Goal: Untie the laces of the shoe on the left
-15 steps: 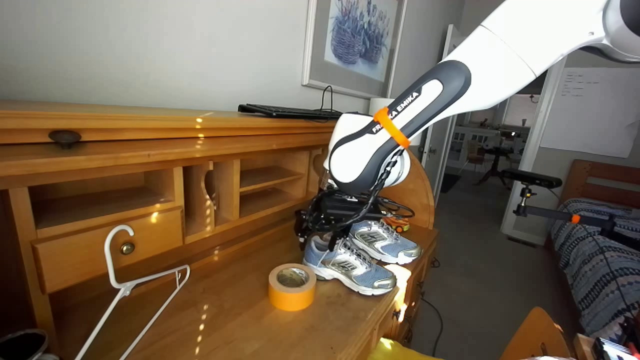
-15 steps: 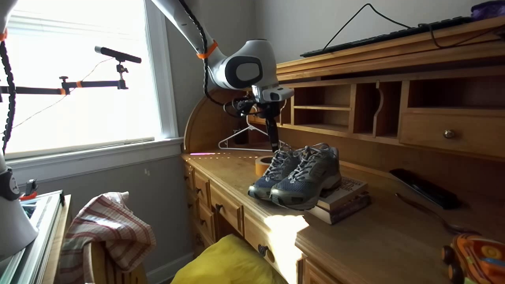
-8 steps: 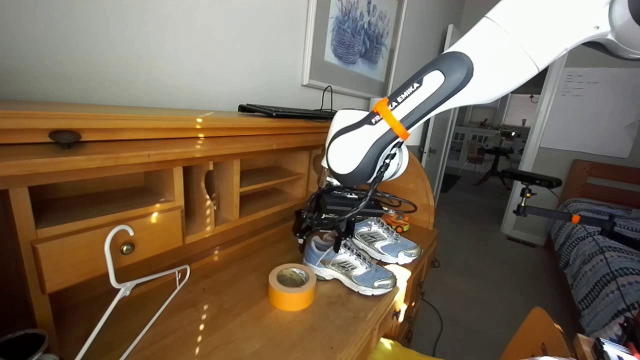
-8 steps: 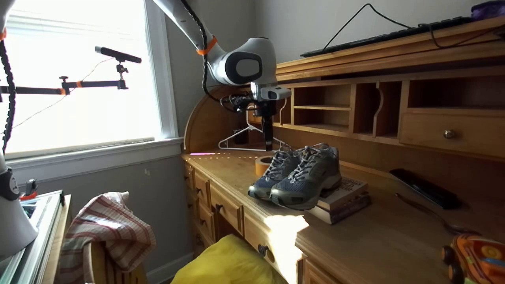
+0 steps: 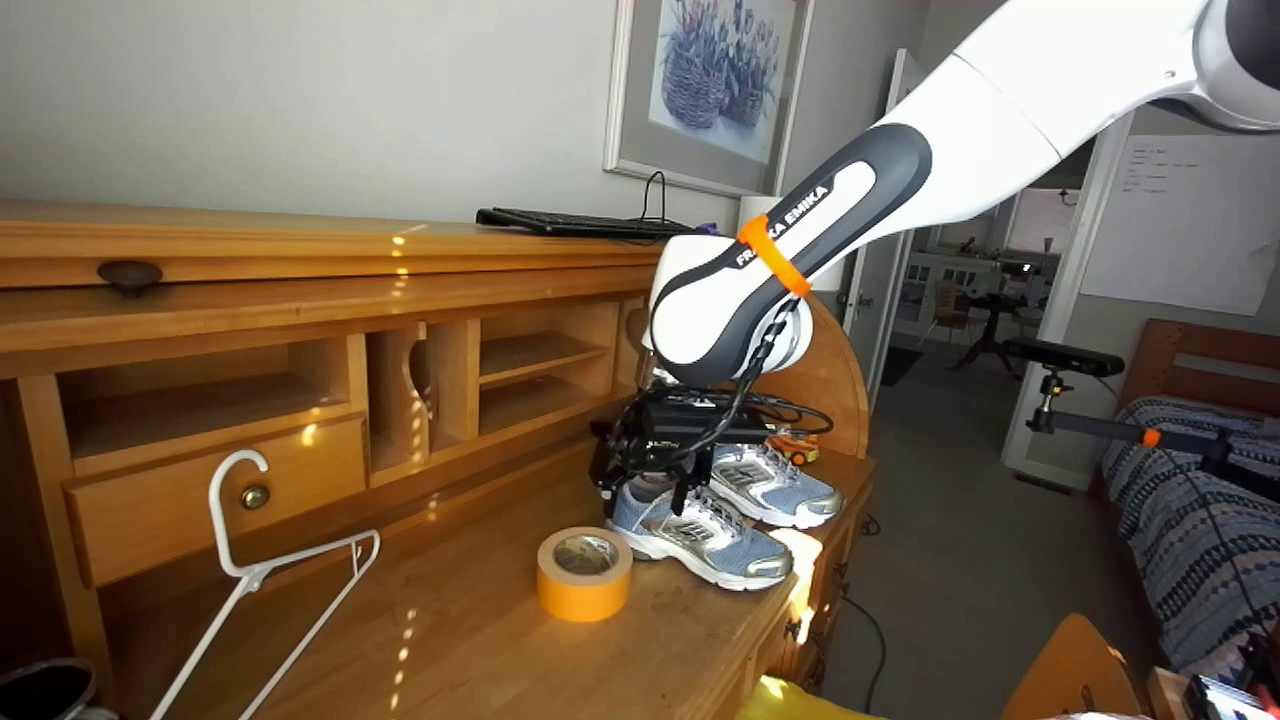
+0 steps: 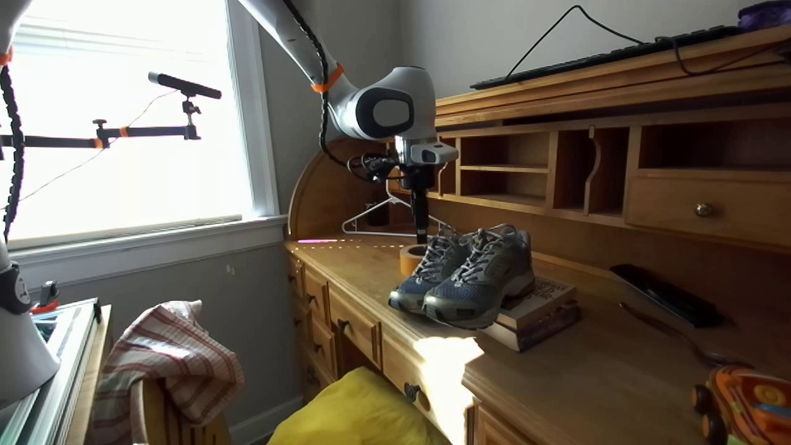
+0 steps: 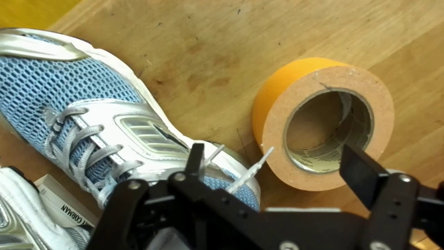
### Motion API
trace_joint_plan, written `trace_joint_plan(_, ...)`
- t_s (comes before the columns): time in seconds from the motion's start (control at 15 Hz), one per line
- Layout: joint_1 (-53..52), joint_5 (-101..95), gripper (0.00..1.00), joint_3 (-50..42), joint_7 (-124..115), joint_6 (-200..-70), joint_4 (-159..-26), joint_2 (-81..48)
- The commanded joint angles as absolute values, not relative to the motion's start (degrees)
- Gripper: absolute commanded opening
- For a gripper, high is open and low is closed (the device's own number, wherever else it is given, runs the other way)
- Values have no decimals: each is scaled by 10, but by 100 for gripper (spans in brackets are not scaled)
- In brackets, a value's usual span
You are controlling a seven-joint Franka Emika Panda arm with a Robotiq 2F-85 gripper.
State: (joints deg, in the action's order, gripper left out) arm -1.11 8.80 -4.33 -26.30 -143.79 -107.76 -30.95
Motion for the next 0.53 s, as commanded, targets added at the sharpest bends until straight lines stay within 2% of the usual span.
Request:
trace_joint_plan(0.0, -27, 68, 75, -64, -276, -1440, -1058, -333)
trace_joint_plan(0.07, -29, 65, 74, -66, -277, -1440, -1056, -335)
trace_joint_plan(0.27, -32, 62, 49, -71, -275, -1442, -1050, -340)
trace_joint_plan(0.33, -33, 61, 47, -71, -274, -1442, -1050, -341)
trace_joint_plan(0.4, -34, 61, 85, -71, -273, -1441, -1049, -341)
trace_joint_plan(0.47, -33, 63, 79, -69, -270, -1438, -1048, -340)
